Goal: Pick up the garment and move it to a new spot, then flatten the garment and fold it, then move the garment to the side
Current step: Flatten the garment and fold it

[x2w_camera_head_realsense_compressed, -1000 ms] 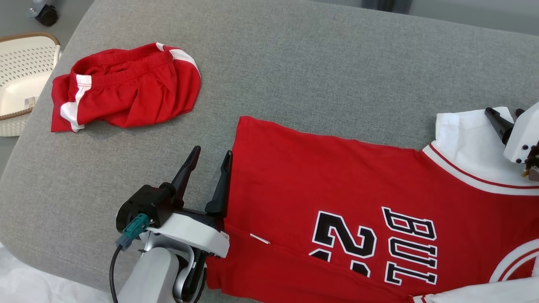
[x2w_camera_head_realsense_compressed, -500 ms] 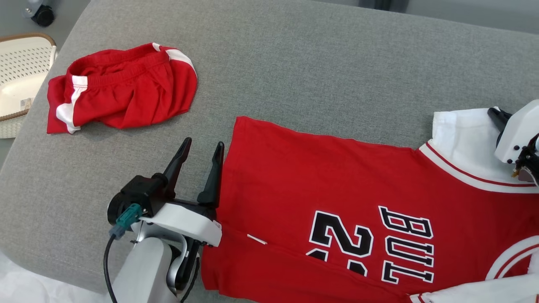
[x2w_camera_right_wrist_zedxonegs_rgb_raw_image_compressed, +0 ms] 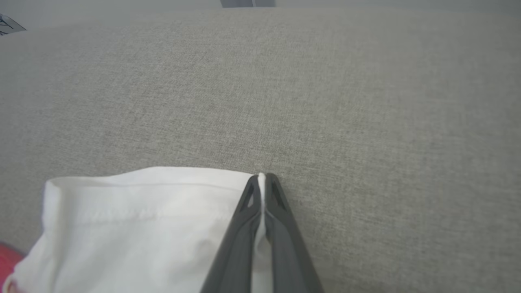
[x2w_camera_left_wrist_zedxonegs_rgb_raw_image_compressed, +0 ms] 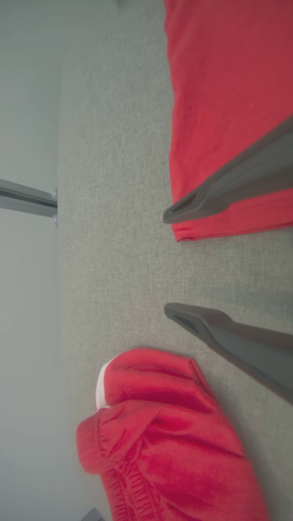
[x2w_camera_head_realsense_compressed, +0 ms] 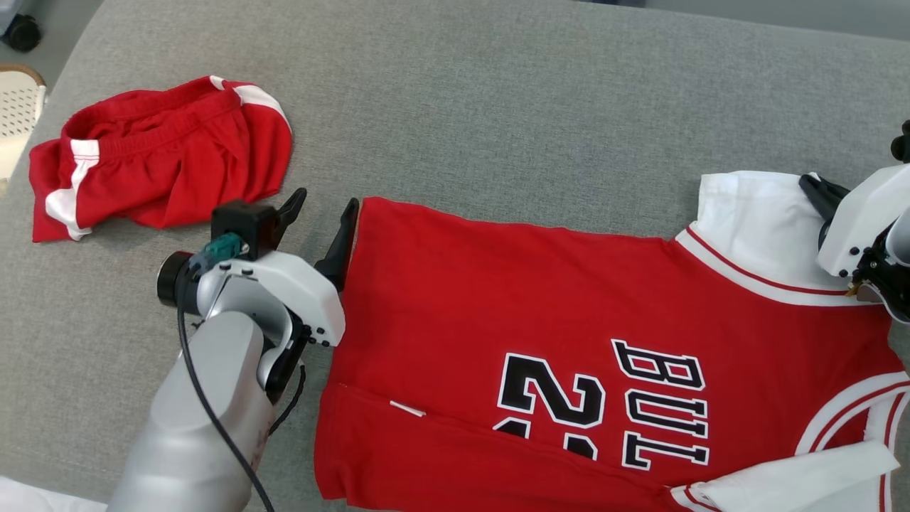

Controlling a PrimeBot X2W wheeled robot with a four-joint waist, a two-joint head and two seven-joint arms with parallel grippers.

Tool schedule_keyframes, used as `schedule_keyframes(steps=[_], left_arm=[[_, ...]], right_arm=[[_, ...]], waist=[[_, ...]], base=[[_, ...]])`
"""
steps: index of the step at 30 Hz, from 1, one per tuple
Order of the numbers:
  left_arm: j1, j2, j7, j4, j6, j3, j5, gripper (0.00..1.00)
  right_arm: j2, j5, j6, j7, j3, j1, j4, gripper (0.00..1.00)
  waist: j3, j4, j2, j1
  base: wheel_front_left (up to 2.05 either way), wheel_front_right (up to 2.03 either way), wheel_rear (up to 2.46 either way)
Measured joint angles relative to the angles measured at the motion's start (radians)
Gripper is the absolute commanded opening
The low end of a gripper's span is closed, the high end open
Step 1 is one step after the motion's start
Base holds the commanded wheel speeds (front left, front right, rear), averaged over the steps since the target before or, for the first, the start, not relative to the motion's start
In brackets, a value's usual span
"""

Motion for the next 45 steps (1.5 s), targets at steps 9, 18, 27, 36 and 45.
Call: schedule_keyframes(steps=[9,18,27,36,45], left_arm=[[-0.130,0.010,0.131,0.144,-0.021,-0.096,-0.032,1.00],[-0.174,0.009,0.106,0.201,-0.025,-0.204,-0.054,1.00],[-0.236,0.010,0.072,0.290,-0.024,-0.231,-0.070,1.00],[-0.268,-0.005,0.074,0.343,-0.025,-0.274,-0.091,0.44],[-0.269,-0.007,0.083,0.333,-0.025,-0.345,-0.159,0.00]], right_arm=[[0.000,0.047,0.000,-0.025,0.064,-0.035,0.001,0.00],[-0.005,0.088,0.000,-0.039,0.110,-0.063,0.006,0.00],[-0.006,0.123,0.000,-0.052,0.154,-0.084,0.014,0.00],[-0.005,0.157,0.000,-0.063,0.193,-0.101,0.021,0.00],[-0.006,0.187,0.000,-0.076,0.226,-0.106,0.028,0.00]], waist=[[0.020,-0.022,0.0000,0.0000],[0.034,-0.027,0.0000,0.0000],[0.045,-0.032,0.0000,0.0000],[0.052,-0.039,0.0000,0.0000],[0.047,-0.040,0.0000,-0.0001]], base=[[0.00,0.00,0.00],[0.00,0.00,0.00],[0.00,0.00,0.00],[0.00,0.00,0.00],[0.00,0.00,0.00]])
